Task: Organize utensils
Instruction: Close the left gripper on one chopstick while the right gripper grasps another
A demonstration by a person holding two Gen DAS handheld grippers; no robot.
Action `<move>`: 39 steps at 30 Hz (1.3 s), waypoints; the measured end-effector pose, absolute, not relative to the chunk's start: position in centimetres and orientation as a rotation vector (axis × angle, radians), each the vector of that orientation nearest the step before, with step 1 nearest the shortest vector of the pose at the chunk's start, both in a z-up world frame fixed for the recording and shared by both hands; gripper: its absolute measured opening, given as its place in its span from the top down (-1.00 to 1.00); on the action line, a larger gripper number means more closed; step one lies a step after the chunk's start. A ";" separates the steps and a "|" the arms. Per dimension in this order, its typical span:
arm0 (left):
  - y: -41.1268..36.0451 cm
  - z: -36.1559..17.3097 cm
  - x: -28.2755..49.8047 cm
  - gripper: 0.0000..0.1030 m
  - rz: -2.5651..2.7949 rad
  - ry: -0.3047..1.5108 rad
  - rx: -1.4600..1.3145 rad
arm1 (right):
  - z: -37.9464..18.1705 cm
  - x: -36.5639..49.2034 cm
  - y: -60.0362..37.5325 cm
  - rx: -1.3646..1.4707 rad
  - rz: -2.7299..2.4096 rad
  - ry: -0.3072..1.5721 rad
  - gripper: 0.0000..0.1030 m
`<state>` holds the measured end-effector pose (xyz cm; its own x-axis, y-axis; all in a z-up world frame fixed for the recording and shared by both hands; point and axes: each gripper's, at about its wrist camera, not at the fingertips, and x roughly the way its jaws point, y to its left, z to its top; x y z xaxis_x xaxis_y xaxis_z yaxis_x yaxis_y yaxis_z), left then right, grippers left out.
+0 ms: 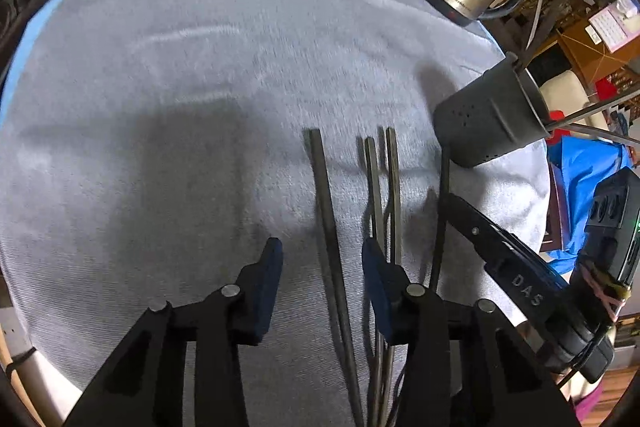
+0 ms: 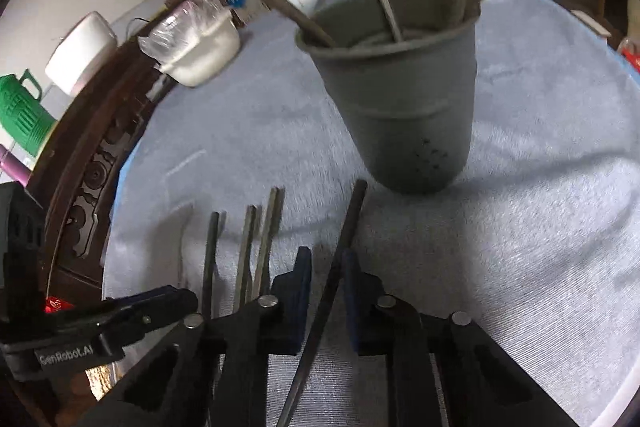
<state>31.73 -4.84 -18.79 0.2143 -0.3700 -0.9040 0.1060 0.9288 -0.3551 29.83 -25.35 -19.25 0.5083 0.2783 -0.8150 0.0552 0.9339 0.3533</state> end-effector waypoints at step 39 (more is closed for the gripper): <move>-2.0 -19.5 34.0 0.83 -0.239 1.348 -0.333 | -17.6 29.9 -27.3 0.303 0.169 1.041 0.83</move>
<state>33.96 -1.99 -19.52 0.2078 -0.3576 -0.9105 -0.0224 0.9288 -0.3699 29.94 -27.32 -17.60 0.4977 0.2794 -0.8211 0.0059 0.9456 0.3254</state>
